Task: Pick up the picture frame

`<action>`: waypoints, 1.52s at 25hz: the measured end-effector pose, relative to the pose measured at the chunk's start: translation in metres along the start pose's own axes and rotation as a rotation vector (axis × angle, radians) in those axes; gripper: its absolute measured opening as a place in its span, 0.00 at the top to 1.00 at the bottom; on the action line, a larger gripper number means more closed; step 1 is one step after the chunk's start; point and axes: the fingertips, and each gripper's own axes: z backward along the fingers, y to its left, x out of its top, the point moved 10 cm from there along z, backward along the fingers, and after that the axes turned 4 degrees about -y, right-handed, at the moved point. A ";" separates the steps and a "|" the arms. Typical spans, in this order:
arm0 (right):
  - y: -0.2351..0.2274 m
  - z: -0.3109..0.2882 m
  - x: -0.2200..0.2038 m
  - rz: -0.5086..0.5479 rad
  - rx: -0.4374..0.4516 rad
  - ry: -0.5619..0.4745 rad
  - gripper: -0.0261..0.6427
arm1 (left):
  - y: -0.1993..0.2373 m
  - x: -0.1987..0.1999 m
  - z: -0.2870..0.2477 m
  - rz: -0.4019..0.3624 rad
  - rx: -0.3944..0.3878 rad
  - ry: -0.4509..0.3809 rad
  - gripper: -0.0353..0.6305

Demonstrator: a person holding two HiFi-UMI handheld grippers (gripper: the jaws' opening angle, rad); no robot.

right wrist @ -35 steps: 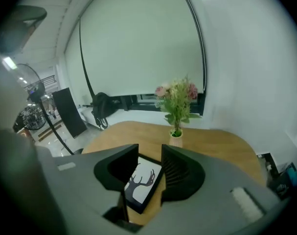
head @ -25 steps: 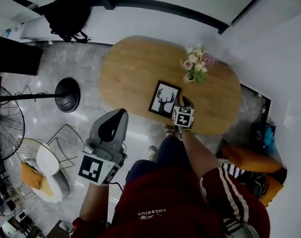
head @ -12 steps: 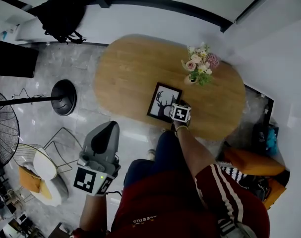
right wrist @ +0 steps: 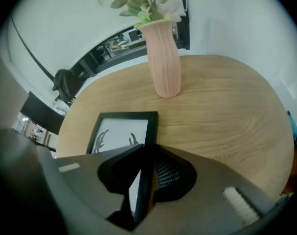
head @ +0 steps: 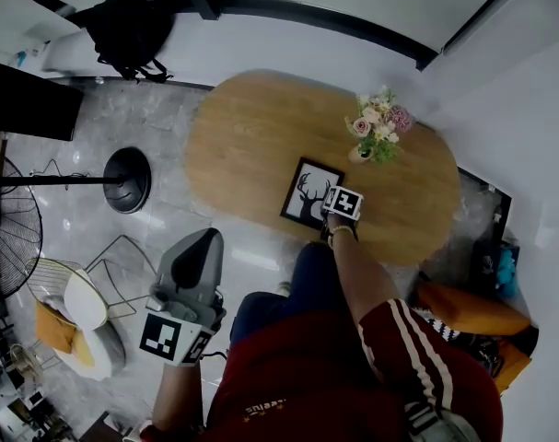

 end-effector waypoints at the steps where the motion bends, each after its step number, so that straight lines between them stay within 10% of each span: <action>1: -0.002 0.001 0.000 -0.021 0.012 -0.002 0.86 | -0.001 0.002 0.002 0.000 -0.002 -0.003 0.94; 24: 0.056 0.139 0.034 0.319 0.272 -0.341 0.86 | -0.010 0.050 0.071 -0.028 0.018 -0.094 0.94; 38: 0.117 0.349 0.069 0.449 0.474 -0.705 0.86 | -0.012 0.097 0.147 -0.072 0.060 -0.231 0.94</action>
